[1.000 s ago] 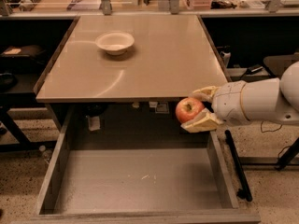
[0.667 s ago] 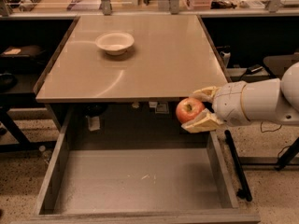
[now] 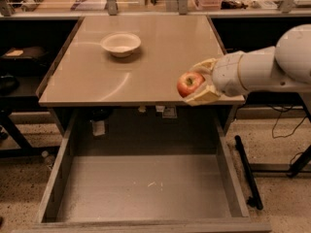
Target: Pick apple from top drawer and place on counter
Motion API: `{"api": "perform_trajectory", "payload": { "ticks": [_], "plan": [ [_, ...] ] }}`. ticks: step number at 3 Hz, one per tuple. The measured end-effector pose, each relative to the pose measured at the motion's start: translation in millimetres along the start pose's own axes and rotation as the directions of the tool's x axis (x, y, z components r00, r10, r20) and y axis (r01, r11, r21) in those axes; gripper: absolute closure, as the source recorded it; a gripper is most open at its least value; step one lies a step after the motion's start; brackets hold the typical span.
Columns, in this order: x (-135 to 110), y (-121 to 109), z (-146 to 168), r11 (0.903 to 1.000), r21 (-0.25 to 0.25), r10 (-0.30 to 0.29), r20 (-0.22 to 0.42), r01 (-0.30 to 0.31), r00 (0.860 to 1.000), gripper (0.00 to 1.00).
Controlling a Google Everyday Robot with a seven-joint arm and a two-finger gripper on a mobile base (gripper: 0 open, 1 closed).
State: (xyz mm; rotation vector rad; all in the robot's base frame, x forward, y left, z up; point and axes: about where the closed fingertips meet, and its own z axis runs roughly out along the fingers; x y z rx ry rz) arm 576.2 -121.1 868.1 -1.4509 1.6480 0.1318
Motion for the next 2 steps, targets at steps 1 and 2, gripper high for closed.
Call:
{"api": "perform_trajectory", "payload": {
  "ticks": [1, 2],
  "plan": [
    [-16.3, -50.1, 30.5, 0.9997, -0.017, -0.017, 0.03, 0.017, 0.999, 1.0],
    [-23.4, -89.8, 60.8, 0.9993, -0.037, 0.004, 0.061, -0.001, 0.998, 1.0]
  ]
}}
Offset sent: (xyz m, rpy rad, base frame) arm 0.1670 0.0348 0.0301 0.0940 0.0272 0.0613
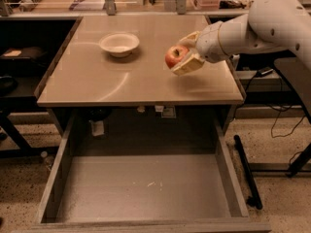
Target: Pick apple from top drawer and place on counter
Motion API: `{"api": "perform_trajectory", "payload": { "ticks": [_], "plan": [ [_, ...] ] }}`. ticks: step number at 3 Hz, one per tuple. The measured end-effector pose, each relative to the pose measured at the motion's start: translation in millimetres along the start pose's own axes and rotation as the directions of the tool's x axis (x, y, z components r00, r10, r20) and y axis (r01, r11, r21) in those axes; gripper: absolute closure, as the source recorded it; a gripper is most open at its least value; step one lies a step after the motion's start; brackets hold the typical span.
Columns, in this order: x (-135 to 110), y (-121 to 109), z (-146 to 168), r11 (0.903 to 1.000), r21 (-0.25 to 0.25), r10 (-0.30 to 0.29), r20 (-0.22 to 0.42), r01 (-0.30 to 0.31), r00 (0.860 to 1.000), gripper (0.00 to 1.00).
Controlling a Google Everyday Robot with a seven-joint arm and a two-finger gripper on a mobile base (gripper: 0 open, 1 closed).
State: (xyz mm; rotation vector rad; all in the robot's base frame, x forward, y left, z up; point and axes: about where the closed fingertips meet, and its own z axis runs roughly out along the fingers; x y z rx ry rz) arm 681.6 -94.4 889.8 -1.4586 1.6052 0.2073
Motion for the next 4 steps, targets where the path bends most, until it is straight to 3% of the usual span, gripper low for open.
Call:
{"api": "perform_trajectory", "payload": {
  "ticks": [1, 3, 4],
  "plan": [
    [3.1, -25.8, 27.9, 0.9993, -0.017, 0.034, 0.013, -0.034, 0.999, 1.0],
    [34.4, -41.2, 74.6, 0.9891, -0.046, 0.14, -0.01, -0.14, 0.99, 1.0],
    [35.2, -41.1, 75.3, 0.9888, -0.046, 0.141, -0.011, -0.142, 0.99, 0.82]
  ]
}}
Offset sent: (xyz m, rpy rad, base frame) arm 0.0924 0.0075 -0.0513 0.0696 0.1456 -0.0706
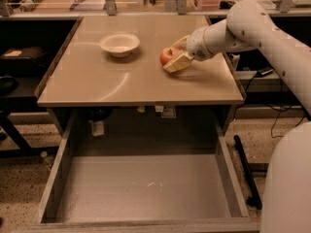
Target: Pick apple from top drawer and place on counter
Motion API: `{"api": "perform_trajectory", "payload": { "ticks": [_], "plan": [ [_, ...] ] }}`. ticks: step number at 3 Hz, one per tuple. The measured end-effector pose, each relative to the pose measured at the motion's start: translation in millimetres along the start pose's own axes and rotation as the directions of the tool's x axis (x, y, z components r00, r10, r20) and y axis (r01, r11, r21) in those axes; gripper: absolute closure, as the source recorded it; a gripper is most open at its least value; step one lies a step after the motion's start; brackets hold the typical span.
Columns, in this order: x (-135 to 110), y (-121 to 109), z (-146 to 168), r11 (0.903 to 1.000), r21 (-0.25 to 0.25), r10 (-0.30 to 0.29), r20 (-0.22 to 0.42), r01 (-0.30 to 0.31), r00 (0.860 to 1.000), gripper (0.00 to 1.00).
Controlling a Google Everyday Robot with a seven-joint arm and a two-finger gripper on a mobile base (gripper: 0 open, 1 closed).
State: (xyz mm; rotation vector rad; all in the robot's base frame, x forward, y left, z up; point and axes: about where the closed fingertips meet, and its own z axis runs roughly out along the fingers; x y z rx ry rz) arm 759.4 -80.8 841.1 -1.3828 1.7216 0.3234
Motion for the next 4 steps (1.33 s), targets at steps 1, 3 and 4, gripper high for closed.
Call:
{"api": "perform_trajectory", "payload": {
  "ticks": [1, 3, 4],
  "plan": [
    [0.0, 0.0, 0.1, 1.0, 0.0, 0.0, 0.0, 0.0, 1.0, 0.57],
    [0.0, 0.1, 0.1, 1.0, 0.0, 0.0, 0.0, 0.0, 1.0, 0.11],
    [0.0, 0.1, 0.2, 1.0, 0.0, 0.0, 0.0, 0.0, 1.0, 0.0]
  ]
}}
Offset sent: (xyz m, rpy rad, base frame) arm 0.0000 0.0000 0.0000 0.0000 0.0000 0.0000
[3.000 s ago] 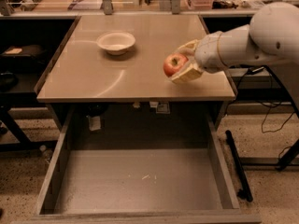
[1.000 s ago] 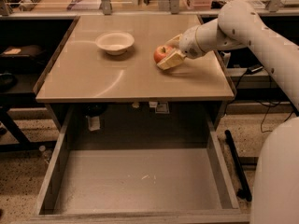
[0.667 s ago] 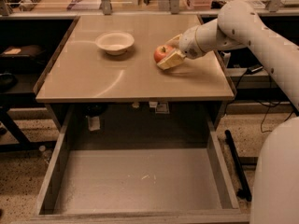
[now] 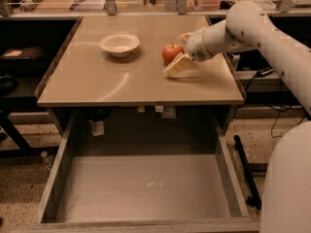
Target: Pick apple from top drawer and place on counter
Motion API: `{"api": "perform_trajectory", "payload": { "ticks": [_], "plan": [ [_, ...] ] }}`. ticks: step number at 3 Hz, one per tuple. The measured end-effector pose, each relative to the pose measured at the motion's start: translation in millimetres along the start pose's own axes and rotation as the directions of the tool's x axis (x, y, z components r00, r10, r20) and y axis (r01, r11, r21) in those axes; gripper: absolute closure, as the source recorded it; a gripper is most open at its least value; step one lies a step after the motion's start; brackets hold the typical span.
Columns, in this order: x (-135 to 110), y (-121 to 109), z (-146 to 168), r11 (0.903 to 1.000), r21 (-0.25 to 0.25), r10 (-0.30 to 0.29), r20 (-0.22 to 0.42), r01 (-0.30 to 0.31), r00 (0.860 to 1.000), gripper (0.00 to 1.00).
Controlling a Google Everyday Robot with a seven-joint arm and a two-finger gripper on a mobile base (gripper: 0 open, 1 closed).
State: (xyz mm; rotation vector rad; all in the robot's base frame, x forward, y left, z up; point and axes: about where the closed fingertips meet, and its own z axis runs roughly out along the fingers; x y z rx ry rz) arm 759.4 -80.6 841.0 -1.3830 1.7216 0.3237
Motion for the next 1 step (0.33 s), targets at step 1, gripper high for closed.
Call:
{"api": "perform_trajectory", "payload": {
  "ticks": [1],
  "plan": [
    [0.0, 0.0, 0.0, 1.0, 0.0, 0.0, 0.0, 0.0, 1.0, 0.0]
  ]
}}
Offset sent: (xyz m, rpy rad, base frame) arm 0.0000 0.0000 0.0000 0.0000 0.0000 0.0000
